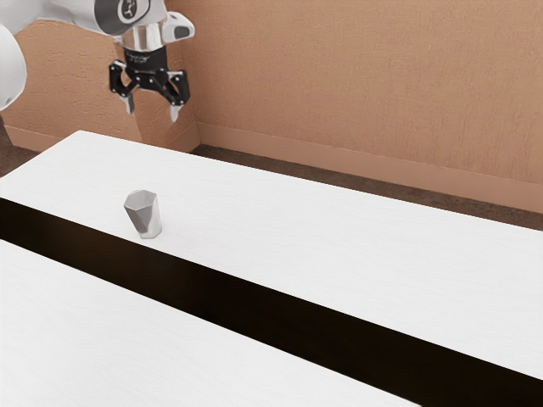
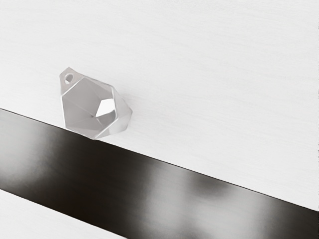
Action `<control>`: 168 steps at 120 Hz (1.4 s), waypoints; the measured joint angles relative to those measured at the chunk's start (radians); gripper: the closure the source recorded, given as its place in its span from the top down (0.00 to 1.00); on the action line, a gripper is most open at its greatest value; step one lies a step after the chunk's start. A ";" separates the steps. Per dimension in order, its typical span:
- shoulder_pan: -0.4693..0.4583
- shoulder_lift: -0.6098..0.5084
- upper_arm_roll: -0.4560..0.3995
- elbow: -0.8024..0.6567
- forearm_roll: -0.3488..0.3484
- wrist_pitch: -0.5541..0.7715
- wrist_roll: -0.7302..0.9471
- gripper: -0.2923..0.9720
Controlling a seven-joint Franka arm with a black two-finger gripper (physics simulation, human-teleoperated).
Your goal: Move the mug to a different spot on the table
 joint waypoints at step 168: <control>0.288 0.550 0.083 0.057 -0.259 0.588 -0.256 0.65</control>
